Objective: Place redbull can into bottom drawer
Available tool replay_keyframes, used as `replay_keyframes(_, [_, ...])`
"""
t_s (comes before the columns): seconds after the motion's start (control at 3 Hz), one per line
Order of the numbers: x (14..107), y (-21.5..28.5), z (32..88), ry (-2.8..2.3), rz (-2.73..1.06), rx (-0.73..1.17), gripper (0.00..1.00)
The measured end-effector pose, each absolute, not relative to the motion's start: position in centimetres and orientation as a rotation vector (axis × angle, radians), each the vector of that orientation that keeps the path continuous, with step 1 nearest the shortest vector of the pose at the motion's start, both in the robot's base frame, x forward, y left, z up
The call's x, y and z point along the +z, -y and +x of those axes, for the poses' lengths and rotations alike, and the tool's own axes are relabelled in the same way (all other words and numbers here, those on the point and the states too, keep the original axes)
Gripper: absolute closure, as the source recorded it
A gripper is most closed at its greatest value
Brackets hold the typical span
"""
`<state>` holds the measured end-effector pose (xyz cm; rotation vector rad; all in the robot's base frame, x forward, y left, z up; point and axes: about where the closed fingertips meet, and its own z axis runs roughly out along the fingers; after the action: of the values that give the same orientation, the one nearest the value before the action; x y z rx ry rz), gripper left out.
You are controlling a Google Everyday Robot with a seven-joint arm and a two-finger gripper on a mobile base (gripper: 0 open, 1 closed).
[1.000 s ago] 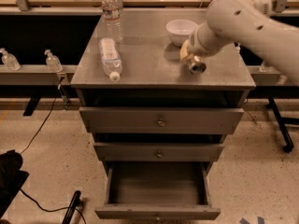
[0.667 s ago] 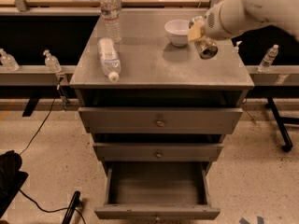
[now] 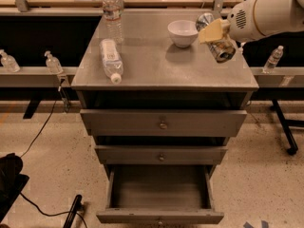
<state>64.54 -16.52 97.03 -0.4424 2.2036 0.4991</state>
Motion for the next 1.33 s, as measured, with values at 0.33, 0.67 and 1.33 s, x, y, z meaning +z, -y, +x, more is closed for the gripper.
replay_keyframes(0.33, [97.0, 16.4, 64.7, -2.203, -0.448, 0.494, 1.00])
replay_keyframes(0.67, [96.3, 16.0, 64.4, -2.194, -0.482, 0.516, 1.00])
replay_keyframes(1.33, [83.1, 13.0, 57.2, -2.143, -0.711, 1.022, 1.00])
